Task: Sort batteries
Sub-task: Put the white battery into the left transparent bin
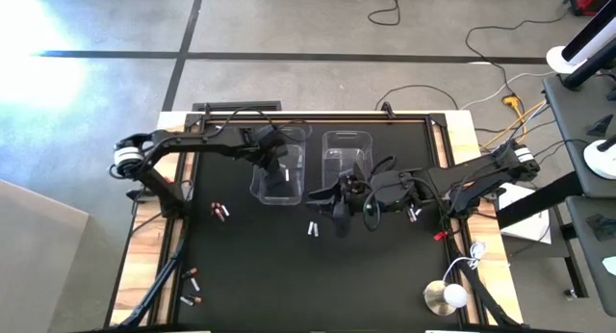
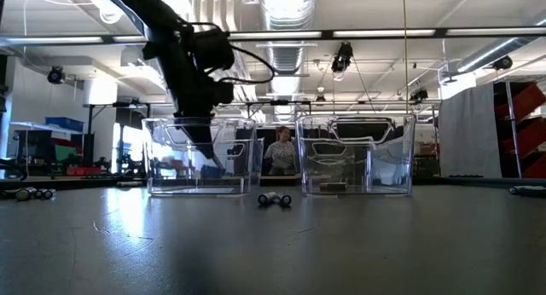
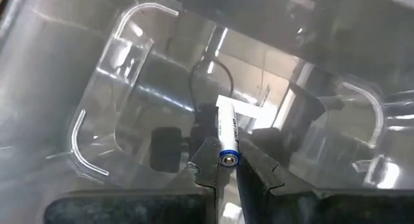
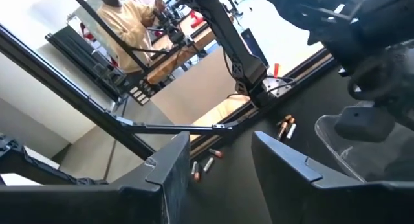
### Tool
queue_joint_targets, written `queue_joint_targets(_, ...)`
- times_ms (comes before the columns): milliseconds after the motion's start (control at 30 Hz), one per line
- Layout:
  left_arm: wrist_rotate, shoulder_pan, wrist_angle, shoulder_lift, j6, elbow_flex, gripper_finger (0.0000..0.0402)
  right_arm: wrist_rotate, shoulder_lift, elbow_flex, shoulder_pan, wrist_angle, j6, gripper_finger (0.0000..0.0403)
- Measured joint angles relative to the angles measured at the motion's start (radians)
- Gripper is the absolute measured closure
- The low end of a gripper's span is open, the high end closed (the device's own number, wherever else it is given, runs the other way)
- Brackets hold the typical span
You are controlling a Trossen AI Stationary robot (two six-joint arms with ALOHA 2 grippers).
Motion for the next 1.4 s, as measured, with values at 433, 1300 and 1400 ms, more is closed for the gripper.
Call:
queue_joint_targets(433, 0.044, 0.004, 0.01, 0.119, 0.02, 0.051, 0.0389, 0.0, 0.0, 0.0, 0.005, -0.016, 0.061, 0.0266)
queue_joint_targets(1300, 0.049, 0.002, 0.004, 0.174, 0.232, 0.052, 0.0388, 0.001, 0.0, 0.0, 0.004, -0.048, 0.053, 0.0264)
queue_joint_targets(1400, 0.048, 0.002, 0.008, 0.204, 0.234, 0.051, 0.0388, 0.009, 0.0, 0.0, 0.003, -0.052, 0.053, 0.0258)
